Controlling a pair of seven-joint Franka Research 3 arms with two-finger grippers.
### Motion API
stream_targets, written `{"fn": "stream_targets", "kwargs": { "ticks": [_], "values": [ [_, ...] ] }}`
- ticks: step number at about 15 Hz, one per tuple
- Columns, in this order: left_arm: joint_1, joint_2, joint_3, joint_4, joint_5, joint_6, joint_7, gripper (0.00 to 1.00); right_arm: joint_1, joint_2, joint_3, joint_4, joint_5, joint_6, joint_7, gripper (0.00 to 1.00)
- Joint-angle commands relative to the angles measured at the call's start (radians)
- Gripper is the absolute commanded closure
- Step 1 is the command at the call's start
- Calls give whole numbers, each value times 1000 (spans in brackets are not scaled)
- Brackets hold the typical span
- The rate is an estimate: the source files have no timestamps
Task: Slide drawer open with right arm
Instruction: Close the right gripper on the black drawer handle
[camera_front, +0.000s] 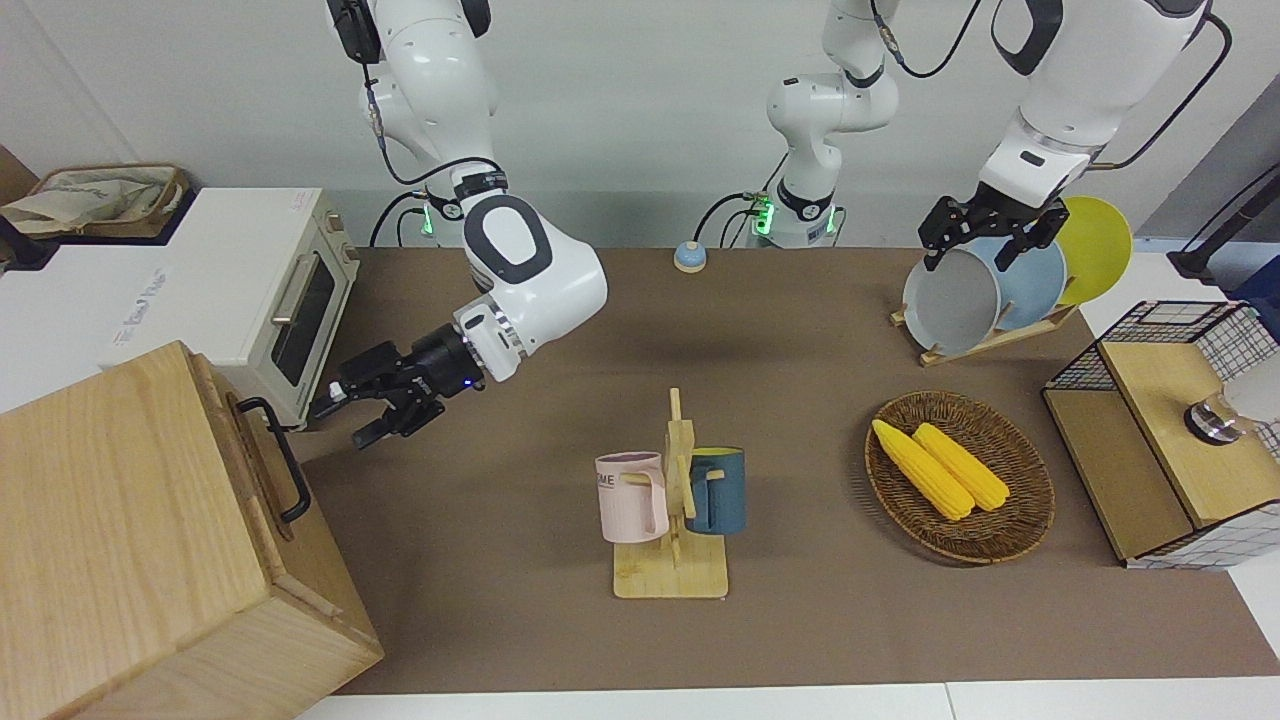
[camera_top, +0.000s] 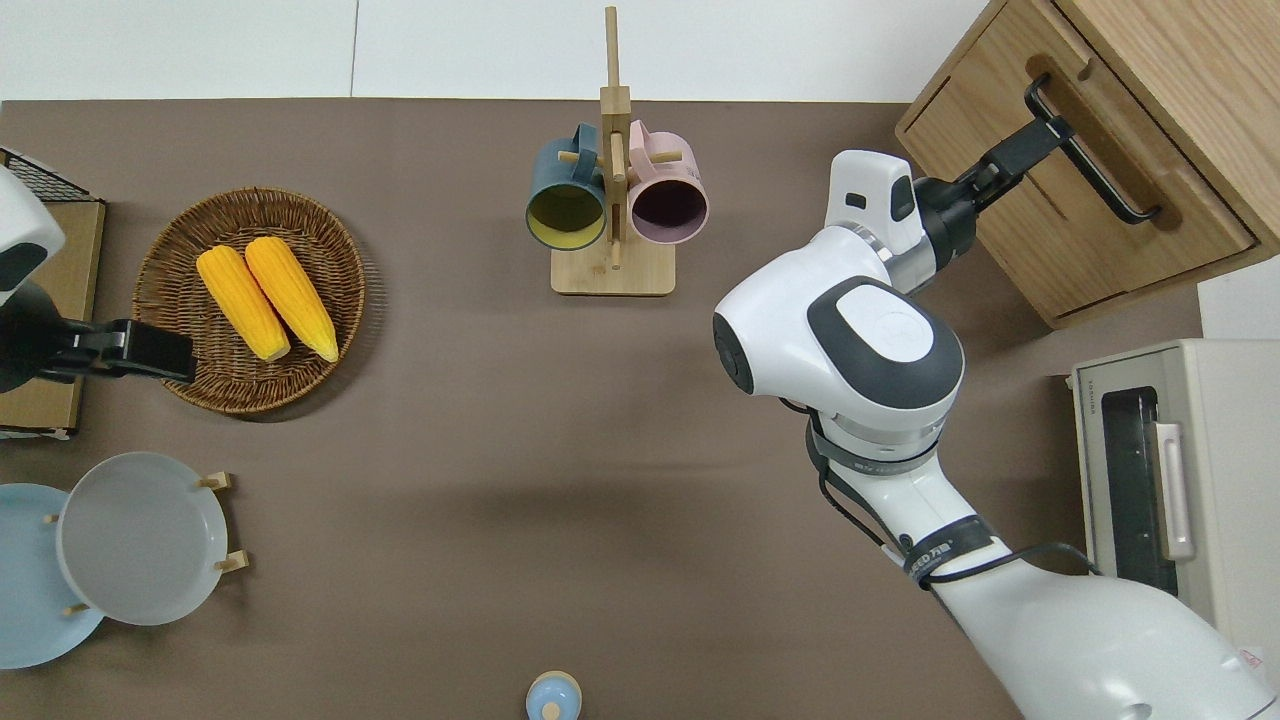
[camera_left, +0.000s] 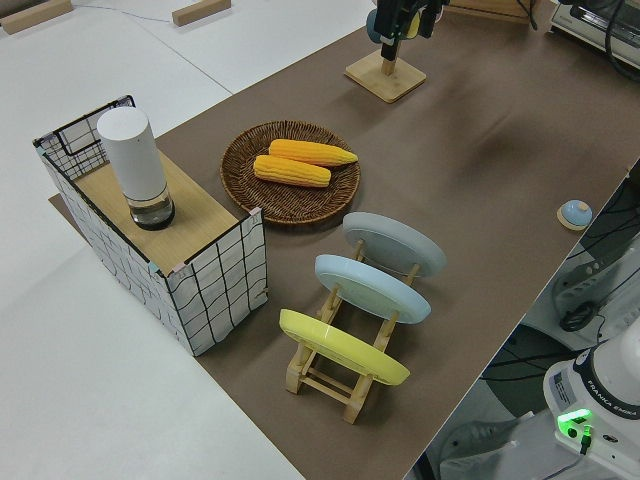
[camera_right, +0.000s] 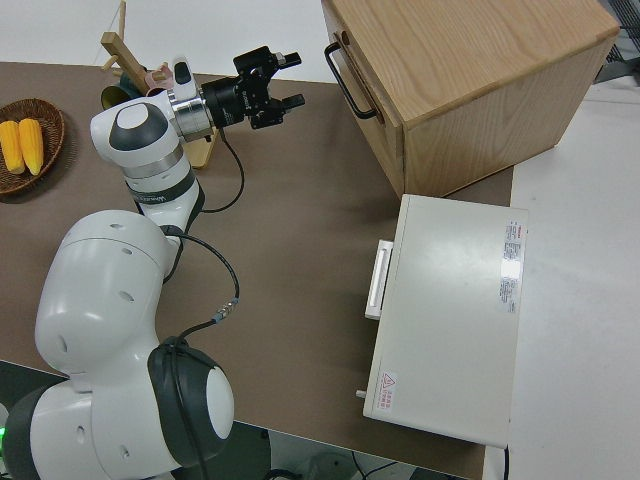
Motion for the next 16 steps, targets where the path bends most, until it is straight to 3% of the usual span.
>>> {"fn": "stream_targets", "kwargs": {
  "ticks": [1, 10, 11, 13, 16],
  "values": [
    [5, 11, -7, 26, 17, -20, 9, 7, -44, 29, 8, -12, -102, 19, 77, 17],
    [5, 11, -7, 24, 17, -20, 9, 7, -97, 65, 8, -9, -185, 28, 154, 21],
    [5, 11, -7, 26, 17, -20, 9, 7, -99, 69, 8, -9, -191, 28, 160, 77],
    [5, 11, -7, 24, 17, -20, 9, 7, -106, 72, 8, -11, -216, 28, 153, 428],
    [5, 11, -7, 26, 17, -20, 9, 7, -110, 76, 8, -11, -220, 28, 146, 861]
  ]
}}
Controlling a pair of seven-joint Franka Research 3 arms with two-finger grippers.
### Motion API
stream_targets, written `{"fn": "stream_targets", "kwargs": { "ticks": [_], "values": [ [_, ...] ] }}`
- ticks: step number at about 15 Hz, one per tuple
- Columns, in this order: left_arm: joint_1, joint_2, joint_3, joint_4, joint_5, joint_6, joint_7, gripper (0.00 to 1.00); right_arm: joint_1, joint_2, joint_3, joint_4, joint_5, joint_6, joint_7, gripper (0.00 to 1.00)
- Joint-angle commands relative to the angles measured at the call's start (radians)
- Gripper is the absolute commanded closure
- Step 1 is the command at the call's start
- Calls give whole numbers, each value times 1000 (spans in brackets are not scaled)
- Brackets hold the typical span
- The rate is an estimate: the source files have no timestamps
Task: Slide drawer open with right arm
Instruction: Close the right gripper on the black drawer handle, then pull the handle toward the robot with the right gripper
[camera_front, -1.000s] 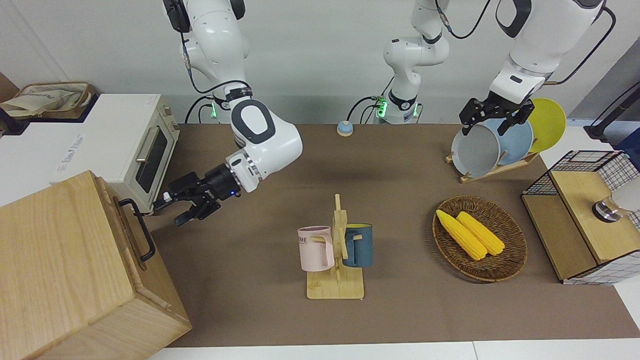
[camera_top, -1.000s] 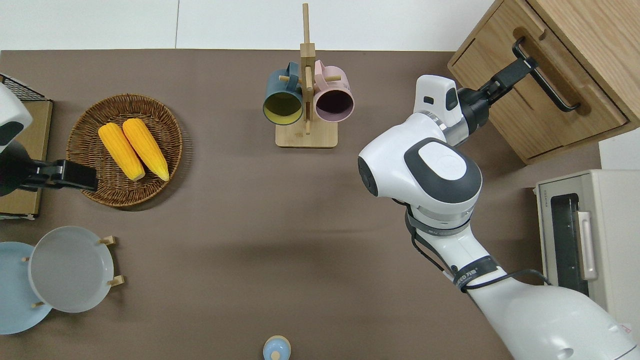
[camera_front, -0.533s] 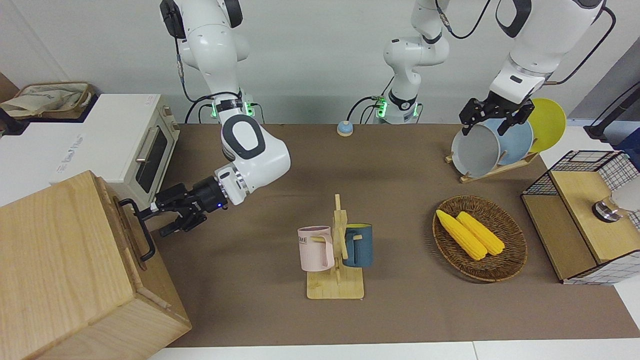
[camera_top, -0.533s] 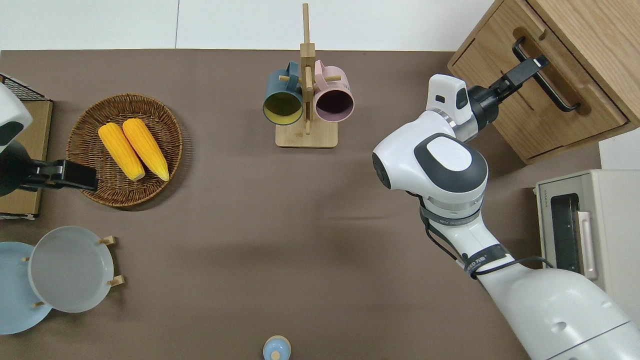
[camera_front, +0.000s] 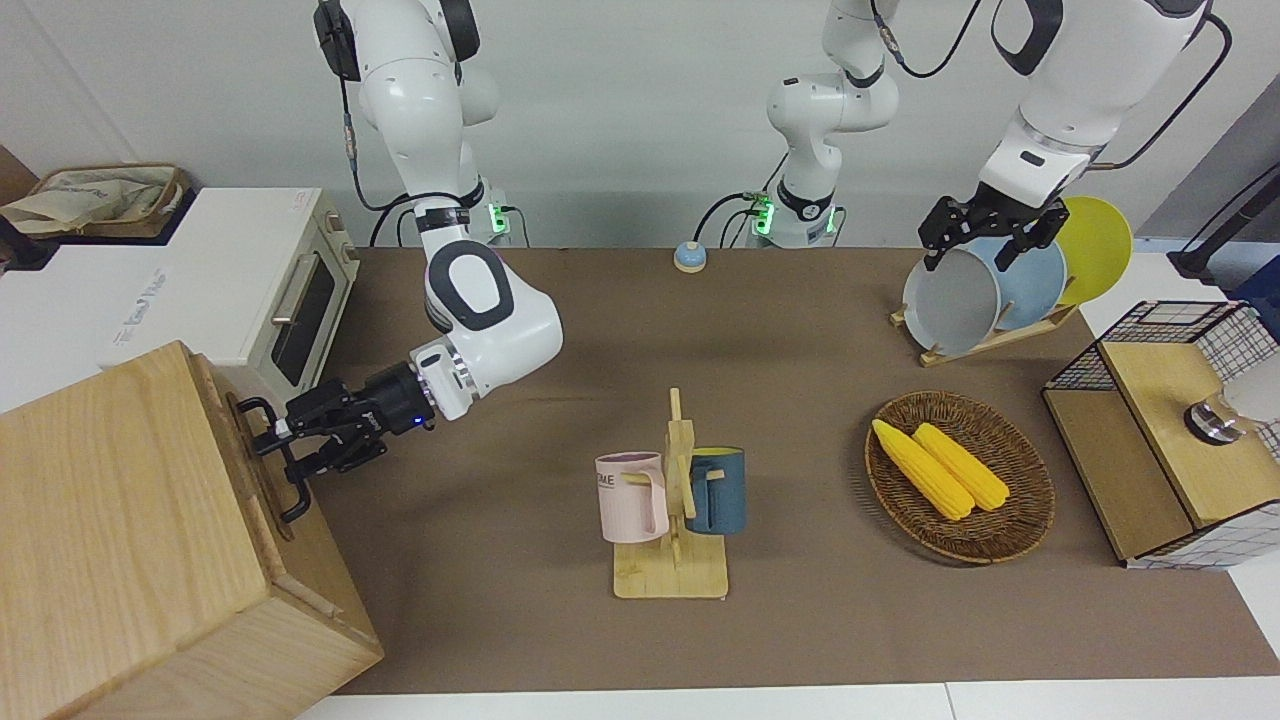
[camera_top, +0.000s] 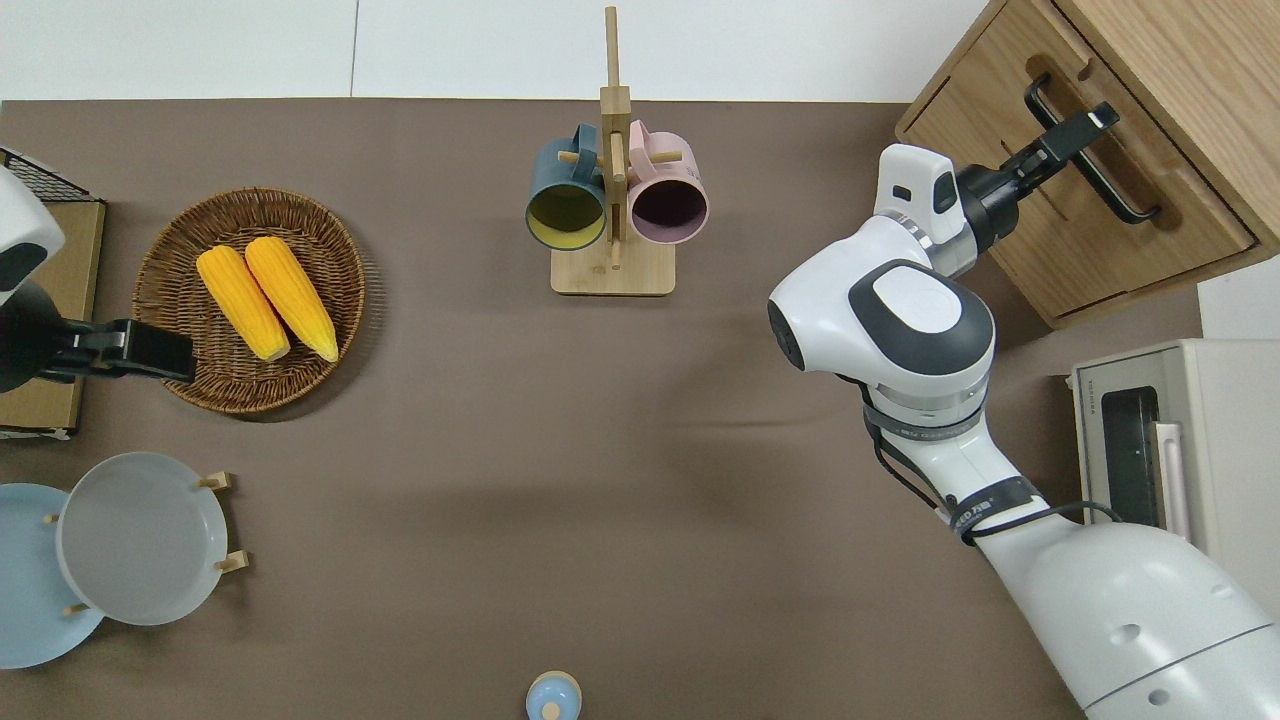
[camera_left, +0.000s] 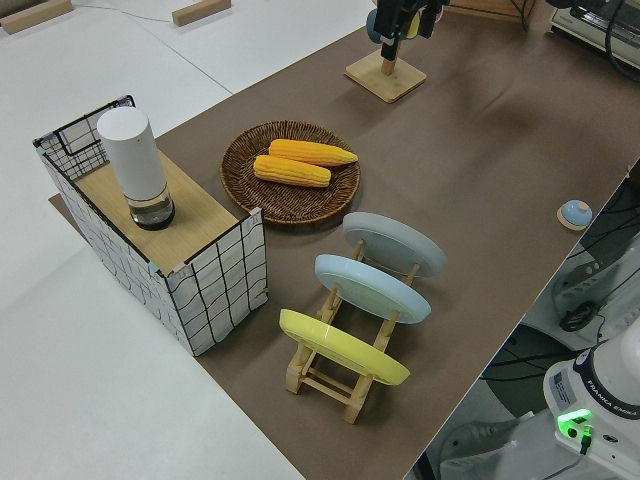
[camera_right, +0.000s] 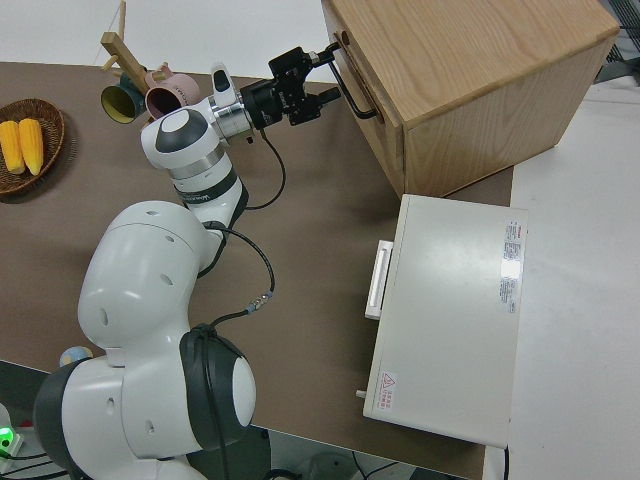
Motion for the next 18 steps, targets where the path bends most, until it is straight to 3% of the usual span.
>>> {"fn": "stream_targets", "kwargs": {
  "ticks": [1, 3, 13, 18],
  "values": [
    [5, 13, -7, 24, 17, -20, 9, 7, -20, 9, 10, -7, -48, 17, 21, 927],
    [5, 11, -7, 26, 17, -20, 9, 7, -20, 9, 10, -9, -53, 15, 20, 1000],
    [5, 11, -7, 24, 17, -20, 9, 7, 26, 6, 13, -9, -35, -6, 6, 1000],
    [5, 11, -7, 24, 17, -20, 9, 7, 82, 6, 16, -9, 19, -75, -2, 1000]
  ]
}}
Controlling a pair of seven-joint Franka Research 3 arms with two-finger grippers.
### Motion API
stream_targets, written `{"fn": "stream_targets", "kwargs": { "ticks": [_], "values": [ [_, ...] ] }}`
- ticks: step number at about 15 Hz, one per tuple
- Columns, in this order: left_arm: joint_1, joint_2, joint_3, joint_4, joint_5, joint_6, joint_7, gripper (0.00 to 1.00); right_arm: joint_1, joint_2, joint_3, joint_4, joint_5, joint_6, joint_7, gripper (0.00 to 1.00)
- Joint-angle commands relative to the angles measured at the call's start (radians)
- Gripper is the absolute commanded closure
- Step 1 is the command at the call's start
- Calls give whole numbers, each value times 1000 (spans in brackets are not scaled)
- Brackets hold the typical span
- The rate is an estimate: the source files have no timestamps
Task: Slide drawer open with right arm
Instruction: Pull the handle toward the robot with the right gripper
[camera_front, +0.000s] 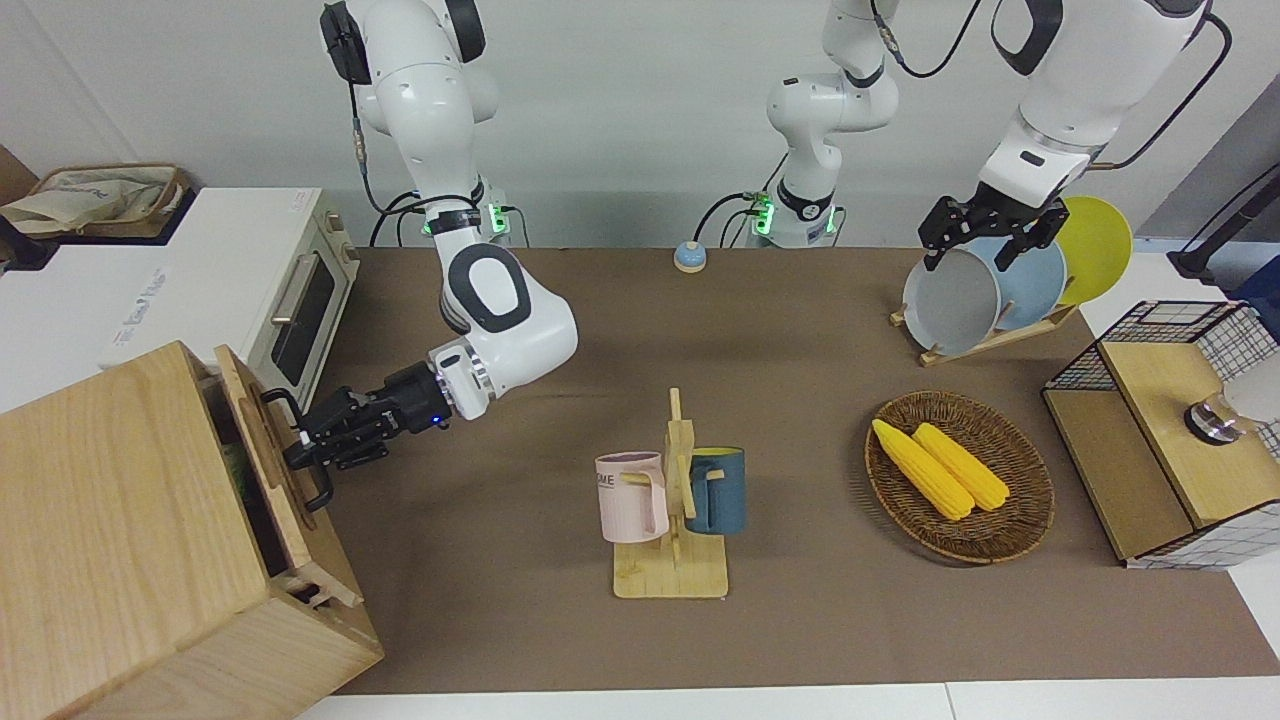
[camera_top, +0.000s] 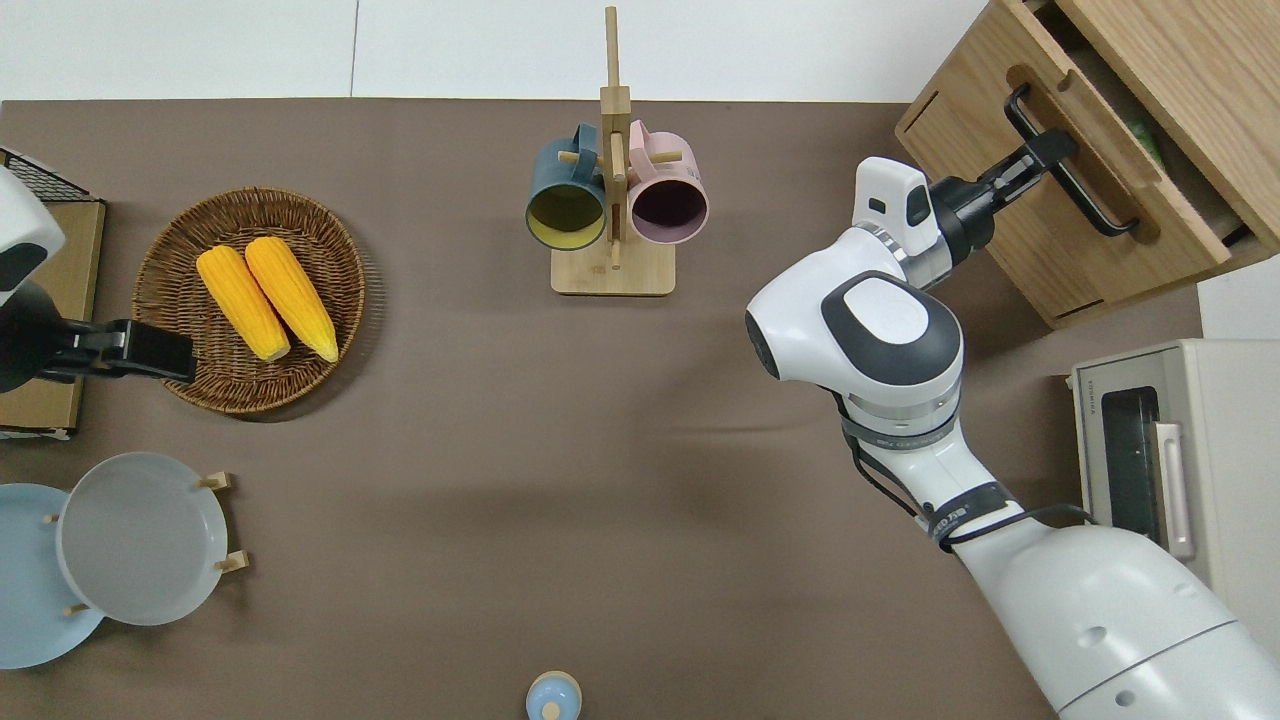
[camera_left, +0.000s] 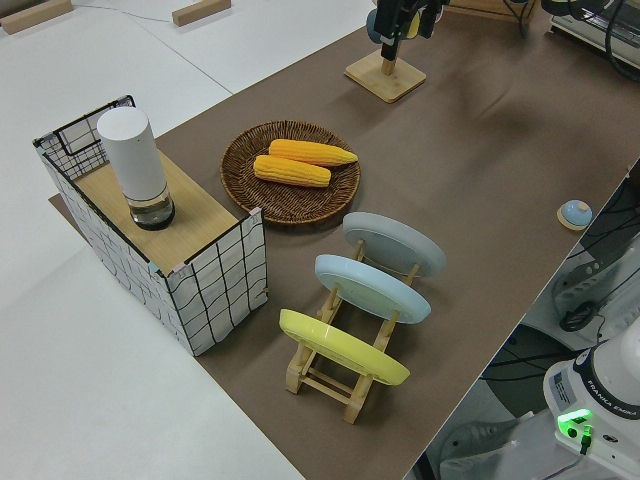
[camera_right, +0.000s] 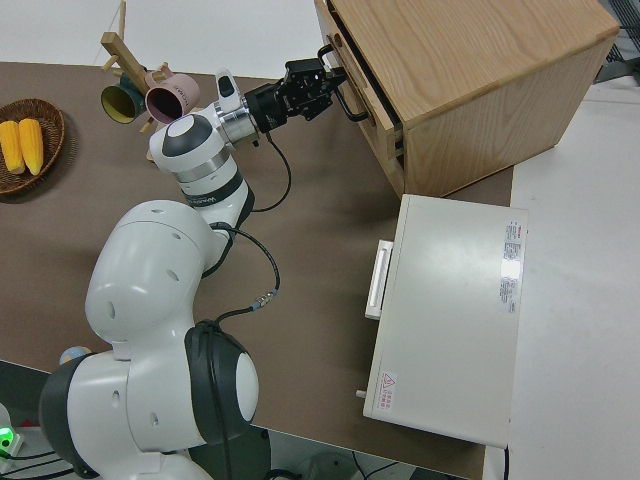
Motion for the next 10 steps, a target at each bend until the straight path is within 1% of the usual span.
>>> {"fn": "stream_targets", "kwargs": {
  "ticks": [1, 8, 10],
  "values": [
    [5, 11, -7, 26, 17, -20, 9, 7, 58, -5, 10, 3, 27, -28, -22, 1000],
    [5, 13, -7, 26, 17, -20, 9, 5, 167, -5, 10, 14, 109, -103, -30, 1000],
    [5, 11, -7, 24, 17, -20, 9, 7, 196, -5, 10, 16, 127, -114, -38, 1000]
  ]
}}
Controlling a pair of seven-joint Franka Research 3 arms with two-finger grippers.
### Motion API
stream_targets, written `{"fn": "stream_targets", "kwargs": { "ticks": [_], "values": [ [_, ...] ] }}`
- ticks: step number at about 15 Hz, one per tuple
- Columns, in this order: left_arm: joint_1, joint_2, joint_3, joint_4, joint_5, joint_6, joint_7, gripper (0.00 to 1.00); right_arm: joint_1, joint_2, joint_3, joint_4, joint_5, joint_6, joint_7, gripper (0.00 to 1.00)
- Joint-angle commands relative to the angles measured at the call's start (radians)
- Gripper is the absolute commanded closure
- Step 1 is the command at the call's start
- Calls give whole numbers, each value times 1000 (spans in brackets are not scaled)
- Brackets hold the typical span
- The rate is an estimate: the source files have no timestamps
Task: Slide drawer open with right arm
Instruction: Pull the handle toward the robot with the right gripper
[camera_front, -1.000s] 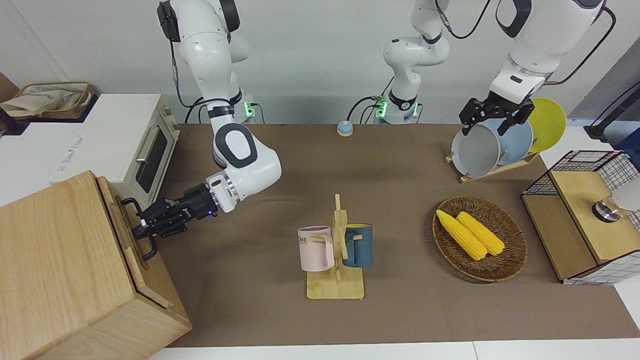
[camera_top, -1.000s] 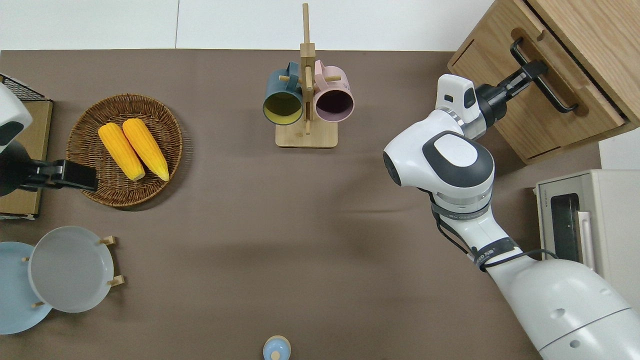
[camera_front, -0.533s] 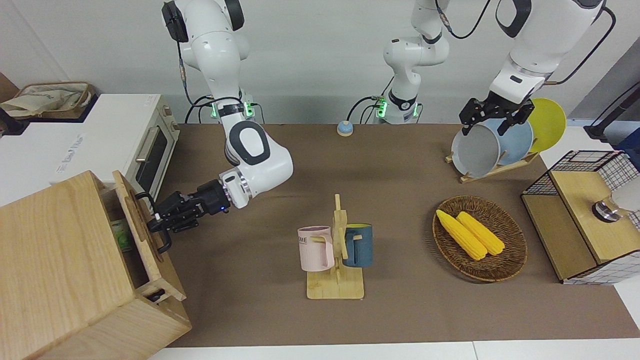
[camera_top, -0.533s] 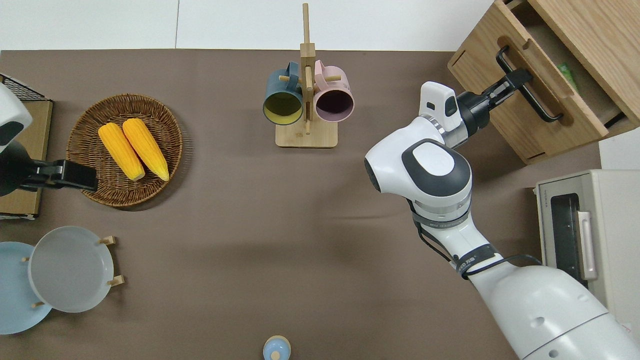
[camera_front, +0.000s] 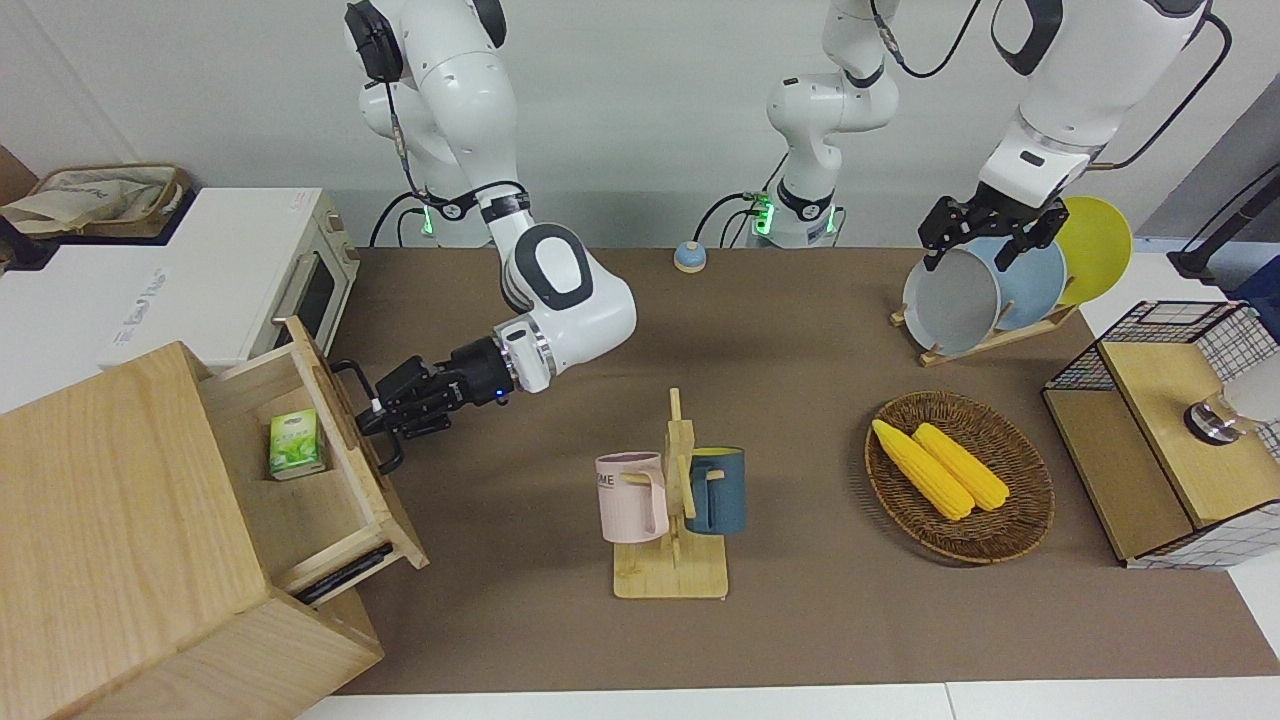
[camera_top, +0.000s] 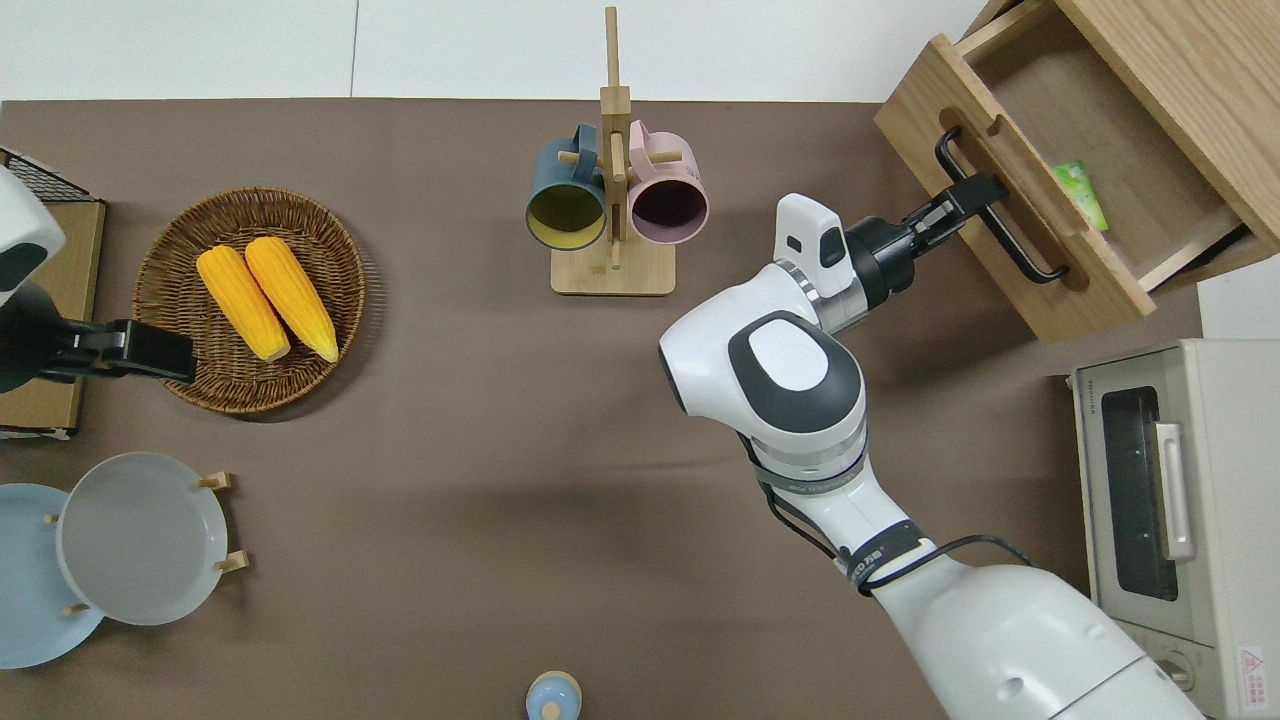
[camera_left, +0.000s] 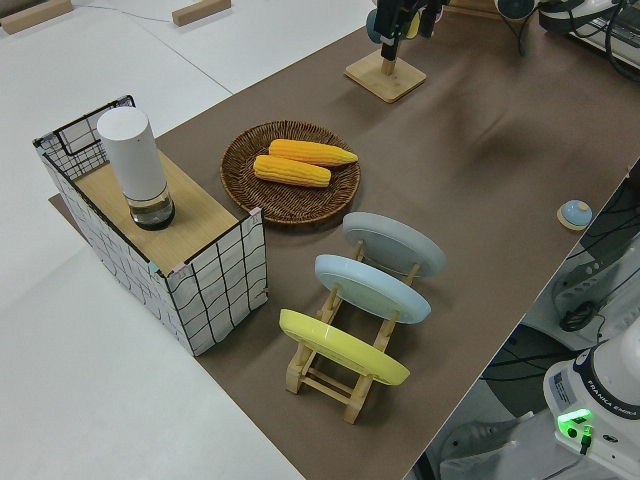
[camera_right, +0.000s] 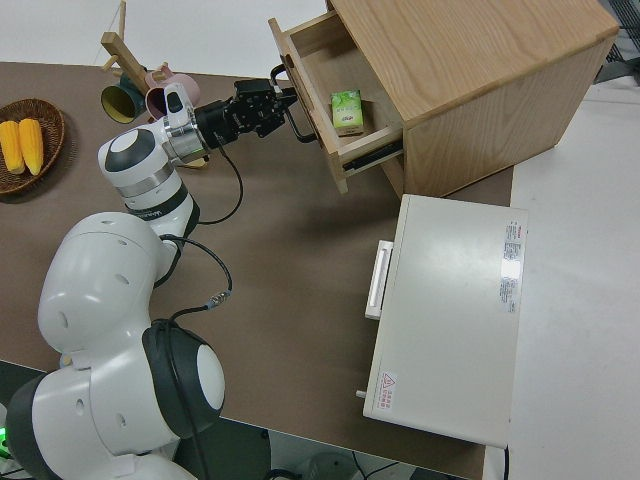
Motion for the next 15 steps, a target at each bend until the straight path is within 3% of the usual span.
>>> {"fn": "stream_targets", "kwargs": {
  "ticks": [1, 8, 15],
  "values": [
    [5, 11, -7, 24, 17, -20, 9, 7, 70, 2, 8, 19, 21, 20, -42, 1000],
    [5, 11, -7, 24, 17, -20, 9, 7, 182, 3, 4, 42, 102, -64, -68, 1000],
    [5, 11, -7, 24, 17, -20, 9, 7, 217, 6, 4, 56, 131, -98, -78, 1000]
  ]
}}
